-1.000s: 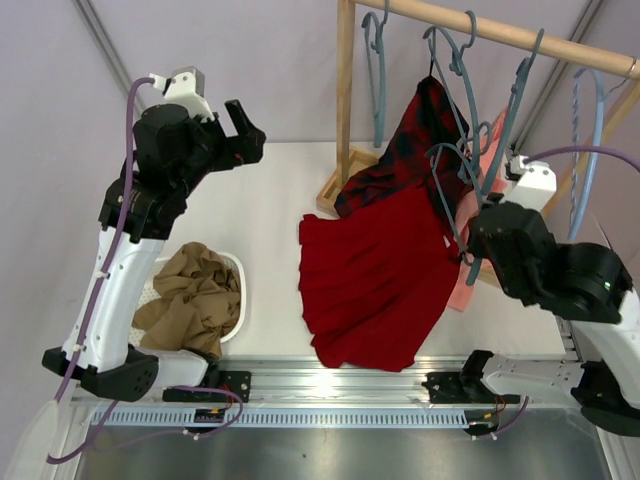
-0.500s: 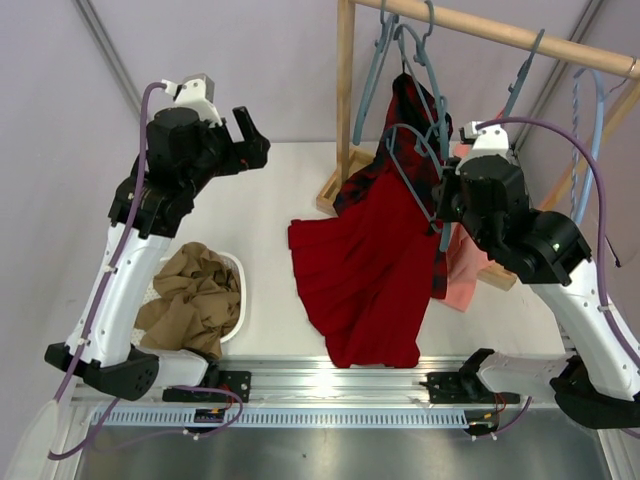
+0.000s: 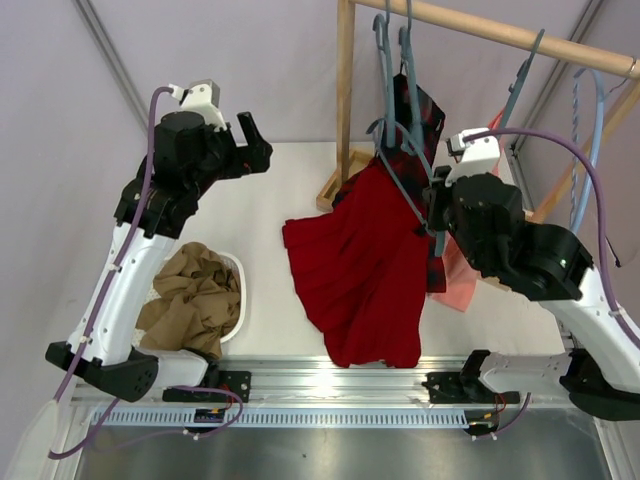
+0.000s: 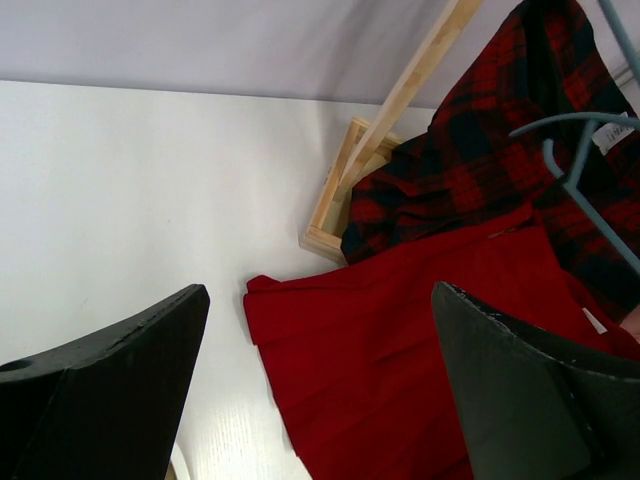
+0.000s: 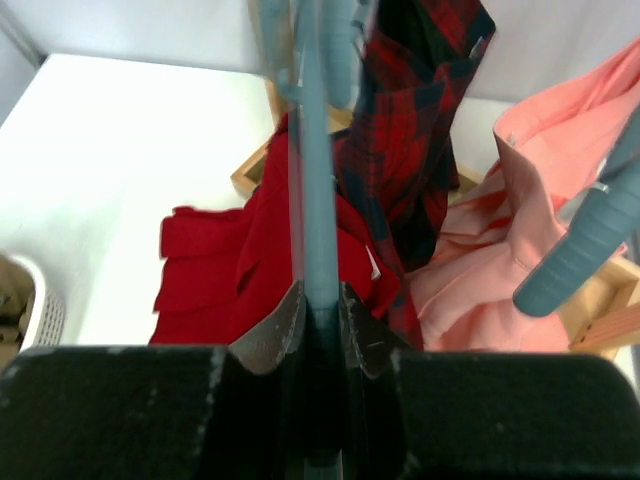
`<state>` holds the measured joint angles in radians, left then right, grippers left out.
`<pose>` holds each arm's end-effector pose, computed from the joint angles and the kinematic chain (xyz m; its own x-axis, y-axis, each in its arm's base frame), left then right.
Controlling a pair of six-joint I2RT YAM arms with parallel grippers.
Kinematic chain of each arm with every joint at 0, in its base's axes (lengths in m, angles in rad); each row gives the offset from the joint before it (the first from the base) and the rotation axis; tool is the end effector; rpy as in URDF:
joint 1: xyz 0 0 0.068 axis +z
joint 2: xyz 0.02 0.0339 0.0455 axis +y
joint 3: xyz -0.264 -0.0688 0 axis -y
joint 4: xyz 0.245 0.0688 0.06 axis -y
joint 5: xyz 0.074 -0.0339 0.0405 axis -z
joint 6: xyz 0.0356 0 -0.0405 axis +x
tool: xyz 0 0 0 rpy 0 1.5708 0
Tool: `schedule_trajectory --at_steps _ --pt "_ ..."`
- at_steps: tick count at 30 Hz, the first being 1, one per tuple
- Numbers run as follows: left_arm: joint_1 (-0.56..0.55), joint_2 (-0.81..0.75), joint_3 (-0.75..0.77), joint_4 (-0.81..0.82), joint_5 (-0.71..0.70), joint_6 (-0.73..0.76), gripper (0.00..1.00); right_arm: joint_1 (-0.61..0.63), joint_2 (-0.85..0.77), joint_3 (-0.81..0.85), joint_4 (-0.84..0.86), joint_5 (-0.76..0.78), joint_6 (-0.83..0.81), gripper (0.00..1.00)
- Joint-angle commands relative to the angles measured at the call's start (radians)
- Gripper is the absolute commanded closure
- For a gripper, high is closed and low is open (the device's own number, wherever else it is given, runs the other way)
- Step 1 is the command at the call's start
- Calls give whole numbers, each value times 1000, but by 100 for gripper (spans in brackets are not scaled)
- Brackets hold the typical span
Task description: Place the skirt on the hanger
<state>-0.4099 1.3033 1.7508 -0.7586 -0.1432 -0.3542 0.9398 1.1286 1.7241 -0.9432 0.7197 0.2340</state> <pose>0.2305 -0.0946 0.4948 -0.3569 -0.2192 -0.9081 0.1557 0.9445 -0.2892 0.1198 0.1242 0.5049 -0.2516 -0.0487 -0.9666 -0.1884 0.9821 -0.0005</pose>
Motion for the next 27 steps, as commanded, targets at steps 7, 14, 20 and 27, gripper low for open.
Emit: schedule_trajectory --at_steps 7,14,20,27 --pt "10 -30 -13 50 47 14 1 185 -136 -12 146 310 -7 100" --pt "10 -39 -17 45 34 6 0 189 -89 17 210 347 -90 100" --pt "10 -39 -19 47 31 0 1 189 37 136 299 388 -209 100" --pt "10 -41 -24 48 30 12 1 182 197 262 418 589 -378 100"
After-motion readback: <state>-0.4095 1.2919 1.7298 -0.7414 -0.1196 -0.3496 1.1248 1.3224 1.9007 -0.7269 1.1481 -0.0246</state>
